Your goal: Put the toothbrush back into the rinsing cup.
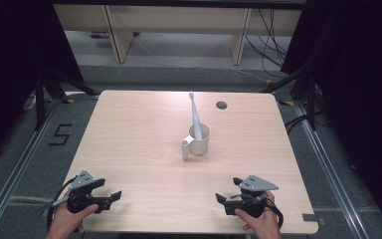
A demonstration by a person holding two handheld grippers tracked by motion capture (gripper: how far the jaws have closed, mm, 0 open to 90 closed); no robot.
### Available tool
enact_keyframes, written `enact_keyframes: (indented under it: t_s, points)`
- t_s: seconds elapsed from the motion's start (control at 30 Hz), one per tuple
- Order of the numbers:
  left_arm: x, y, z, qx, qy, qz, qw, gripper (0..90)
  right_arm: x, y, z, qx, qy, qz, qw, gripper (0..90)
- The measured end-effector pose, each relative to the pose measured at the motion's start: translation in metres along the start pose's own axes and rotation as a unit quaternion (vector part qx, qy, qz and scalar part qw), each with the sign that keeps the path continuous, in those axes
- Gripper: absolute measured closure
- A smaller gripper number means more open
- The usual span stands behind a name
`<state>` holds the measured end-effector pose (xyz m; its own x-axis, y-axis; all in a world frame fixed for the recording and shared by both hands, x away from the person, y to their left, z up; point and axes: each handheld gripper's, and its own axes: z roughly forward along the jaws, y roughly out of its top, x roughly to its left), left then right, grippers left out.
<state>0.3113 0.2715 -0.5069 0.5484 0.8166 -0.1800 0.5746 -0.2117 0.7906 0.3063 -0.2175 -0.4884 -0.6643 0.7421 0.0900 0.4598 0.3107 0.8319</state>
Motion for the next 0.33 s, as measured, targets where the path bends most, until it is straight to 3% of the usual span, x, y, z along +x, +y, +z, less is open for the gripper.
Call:
enact_keyframes:
  t_s: [0.3,0.33]
  points:
    - [0.0,0.0,-0.0001,0.001,0.001,0.001,1.0,15.1,-0.0007,-0.0004,0.0002,0.002,-0.002,-0.001,1.0,15.9]
    - [0.0001,0.0001,-0.0002,0.001,0.0,0.001,1.0,15.2,0.0004,-0.0007,0.0005,0.003,0.0,0.011,0.9999,16.0]
